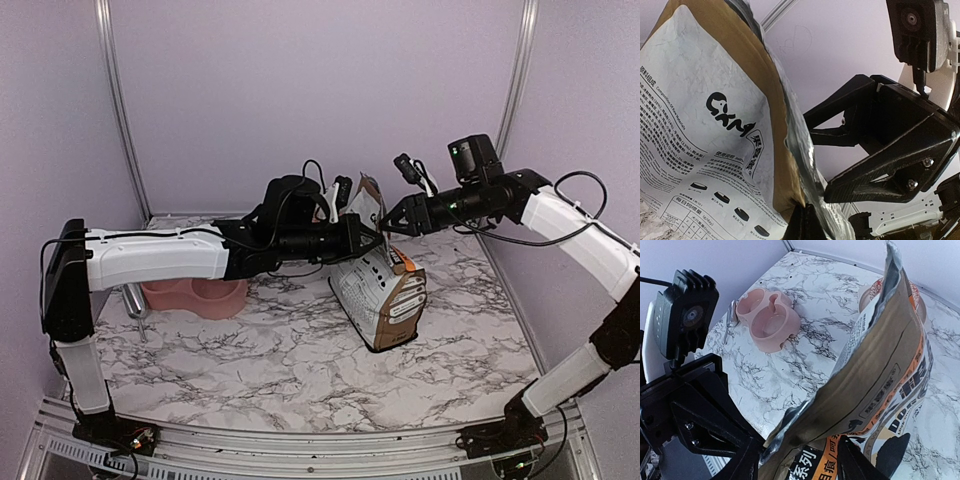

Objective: Serve the pet food
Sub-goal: Open the seal of the pet food bag.

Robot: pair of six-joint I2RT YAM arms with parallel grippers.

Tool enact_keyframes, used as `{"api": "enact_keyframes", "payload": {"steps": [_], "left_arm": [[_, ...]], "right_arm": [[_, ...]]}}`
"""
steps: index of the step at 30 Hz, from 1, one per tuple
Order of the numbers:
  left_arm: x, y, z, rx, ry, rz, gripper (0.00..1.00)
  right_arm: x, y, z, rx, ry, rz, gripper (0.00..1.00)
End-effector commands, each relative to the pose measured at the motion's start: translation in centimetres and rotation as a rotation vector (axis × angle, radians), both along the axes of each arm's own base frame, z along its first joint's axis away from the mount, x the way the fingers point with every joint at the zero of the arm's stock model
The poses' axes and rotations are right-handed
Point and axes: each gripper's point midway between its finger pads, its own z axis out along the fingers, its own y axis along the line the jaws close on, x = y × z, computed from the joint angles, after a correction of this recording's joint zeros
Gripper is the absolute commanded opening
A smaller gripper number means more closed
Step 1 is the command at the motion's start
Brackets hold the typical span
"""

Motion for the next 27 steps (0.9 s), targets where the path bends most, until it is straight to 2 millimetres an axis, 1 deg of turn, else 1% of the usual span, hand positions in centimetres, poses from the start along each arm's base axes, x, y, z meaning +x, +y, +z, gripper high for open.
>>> {"api": "enact_keyframes", "payload": {"steps": [1,4,6,7,12,15,17,27], "left_arm": [[1.3,-0.1,-0.9,0.018,-0.017,0.018,0.00],[1.3,-0.2,-1.0,0.019,-0.017,0.015,0.00],[1.2,-0.1,-1.0,0.020,-0.018,0.014,0.00],[1.2,-0.1,-1.0,0.021,-0.019,0.013,0.00],[1.2,0.1,-1.0,0.024,-0.026,0.018,0.00],[1.3,0.2,-0.9,0.025,-0.028,0.021,0.00],[1.3,0.2,-1.0,0.027,-0.028,0.019,0.00],[1.2,0.4,-0.8,0.027,-0.033,0.025,0.00]], "right_arm": [[0.4,1.1,1.9,0.052,-0.024,0.019,0.50],[0.8,1.4,1.6,0.045,-0.021,0.013,0.48],[1.0,1.4,1.5,0.041,-0.017,0.009,0.44],[1.1,1.4,1.4,0.036,-0.016,0.008,0.41],[1.3,1.4,1.0,0.022,-0.010,0.005,0.17],[1.3,1.1,0.7,0.005,-0.010,-0.004,0.05],[1.3,0.9,0.5,-0.006,-0.010,-0.010,0.00],[1.1,-0.3,0.1,-0.060,-0.027,-0.050,0.00]]}}
